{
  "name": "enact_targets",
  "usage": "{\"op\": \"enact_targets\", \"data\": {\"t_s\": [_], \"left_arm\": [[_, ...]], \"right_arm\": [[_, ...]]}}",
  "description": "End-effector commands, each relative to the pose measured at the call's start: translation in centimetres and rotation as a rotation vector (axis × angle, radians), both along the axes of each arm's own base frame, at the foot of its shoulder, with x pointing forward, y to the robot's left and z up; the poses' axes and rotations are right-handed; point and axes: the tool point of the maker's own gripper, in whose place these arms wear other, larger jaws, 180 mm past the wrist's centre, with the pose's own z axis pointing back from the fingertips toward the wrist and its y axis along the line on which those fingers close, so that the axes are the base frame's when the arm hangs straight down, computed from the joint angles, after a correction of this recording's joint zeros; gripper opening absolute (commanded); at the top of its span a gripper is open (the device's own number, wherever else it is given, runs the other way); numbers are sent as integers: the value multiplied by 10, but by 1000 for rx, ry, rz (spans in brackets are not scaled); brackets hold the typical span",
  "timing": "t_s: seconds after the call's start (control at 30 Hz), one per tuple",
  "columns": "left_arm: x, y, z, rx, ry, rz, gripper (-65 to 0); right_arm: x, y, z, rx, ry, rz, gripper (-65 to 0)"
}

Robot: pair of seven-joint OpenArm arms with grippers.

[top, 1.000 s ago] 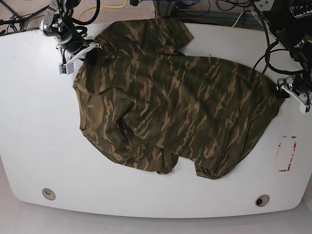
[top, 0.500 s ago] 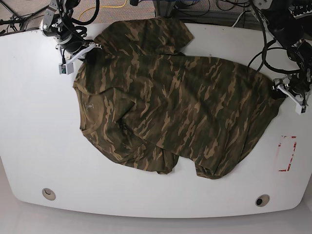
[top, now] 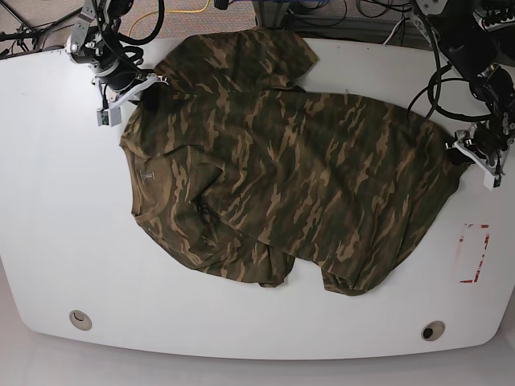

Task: Fold the T-shirt properly
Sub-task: 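Hold the shirt with both grippers and stretch it taut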

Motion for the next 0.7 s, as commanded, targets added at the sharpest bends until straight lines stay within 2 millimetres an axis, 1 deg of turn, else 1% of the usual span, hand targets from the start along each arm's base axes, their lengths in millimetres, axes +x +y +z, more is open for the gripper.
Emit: {"op": "enact_targets", "data": {"t_s": [0.0,0.1,0.2,0.23,0.33,0.43,0.5,0.57,0.67], "left_arm": [[0,2,1,13,17,-6,-508],[3,2,3,16,-4,-4,-543],[6,3,6,18,-34,0,-611],[7,3,7,20,-47,2,-650],[8,4,9,24,-59,3,-650],[2,5,7,26,-52,5,-650],[4,7,14,49,-68,1,-650],[7,11,27,83,-95,-5,-650],[-1,13,36,132,-104,-17,-650]], "right_arm": [[7,-2,9,-4,-43,4,-650],[7,-2,9,-4,-41,4,-650],[7,-2,9,-4,-41,4,-650],[7,-2,9,-4,-41,4,-650],[7,-2,9,-4,-41,4,-650],[6,-2,10,-8,-44,8,-650],[8,-1,15,-6,-58,13,-650],[10,0,21,-14,-77,20,-650],[8,2,29,-27,-93,30,-650]]}}
